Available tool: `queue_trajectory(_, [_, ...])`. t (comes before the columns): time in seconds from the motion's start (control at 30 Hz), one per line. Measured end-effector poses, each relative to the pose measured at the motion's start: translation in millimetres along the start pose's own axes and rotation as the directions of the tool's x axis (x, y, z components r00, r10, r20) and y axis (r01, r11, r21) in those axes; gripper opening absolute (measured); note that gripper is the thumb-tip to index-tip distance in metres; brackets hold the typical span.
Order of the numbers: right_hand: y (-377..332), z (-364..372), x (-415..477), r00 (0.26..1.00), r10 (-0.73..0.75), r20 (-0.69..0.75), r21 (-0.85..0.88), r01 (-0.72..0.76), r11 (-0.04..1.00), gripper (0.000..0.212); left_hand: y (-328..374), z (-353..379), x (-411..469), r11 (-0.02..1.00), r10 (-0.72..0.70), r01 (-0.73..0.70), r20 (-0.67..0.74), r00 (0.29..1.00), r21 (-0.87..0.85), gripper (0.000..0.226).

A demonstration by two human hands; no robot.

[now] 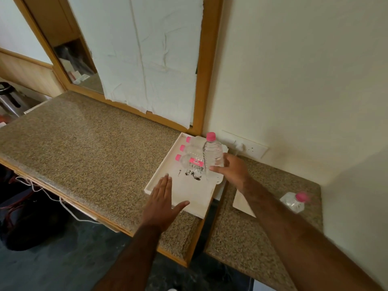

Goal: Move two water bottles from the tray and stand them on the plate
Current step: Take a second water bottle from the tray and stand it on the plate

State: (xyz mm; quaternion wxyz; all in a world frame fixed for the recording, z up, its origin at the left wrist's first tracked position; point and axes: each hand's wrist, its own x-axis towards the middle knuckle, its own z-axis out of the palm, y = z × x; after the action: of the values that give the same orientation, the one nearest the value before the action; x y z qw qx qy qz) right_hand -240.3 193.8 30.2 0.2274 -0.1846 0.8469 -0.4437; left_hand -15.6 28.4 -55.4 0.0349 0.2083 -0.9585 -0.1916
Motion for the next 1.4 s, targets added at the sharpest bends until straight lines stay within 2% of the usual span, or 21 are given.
queue_trajectory(0.23, [21.7,-64.7,-28.6,0.995,-0.023,-0.097,0.081,0.031,0.996,0.046,66.7,12.5,15.5,0.984,0.176,-0.174,0.024,0.984,-0.041,0.109])
queue_trajectory(0.47, [69.4,-88.8,-51.5,0.985,0.013,-0.172,0.036,-0.007,0.999,0.047,118.6,60.7,0.5,0.946,0.312,-0.278,0.227,0.923,-0.169,0.112])
queue_trajectory(0.63, [108.5,-84.2,-58.4,0.977,0.06,-0.206,0.089,-0.042,0.995,0.05,135.3,98.8,-16.6,0.924,0.377,-0.379,0.317,0.87,-0.058,0.119])
queue_trajectory(0.8, [132.8,-70.3,-56.7,0.976,0.064,-0.21,0.112,-0.041,0.993,0.054,141.4,127.6,-30.6,0.918,0.329,-0.392,0.437,0.837,0.059,0.127])
queue_trajectory(0.97, [155.4,-62.0,-52.8,0.972,0.08,-0.222,0.147,-0.047,0.988,0.055,139.1,148.0,-41.5,0.916,0.309,-0.397,0.529,0.791,0.059,0.125])
queue_trajectory(1.4, [182.7,-46.3,-52.5,0.977,0.114,-0.178,0.193,-0.079,0.978,0.057,134.7,174.0,-35.3,0.884,0.343,-0.46,0.543,0.766,0.09,0.122])
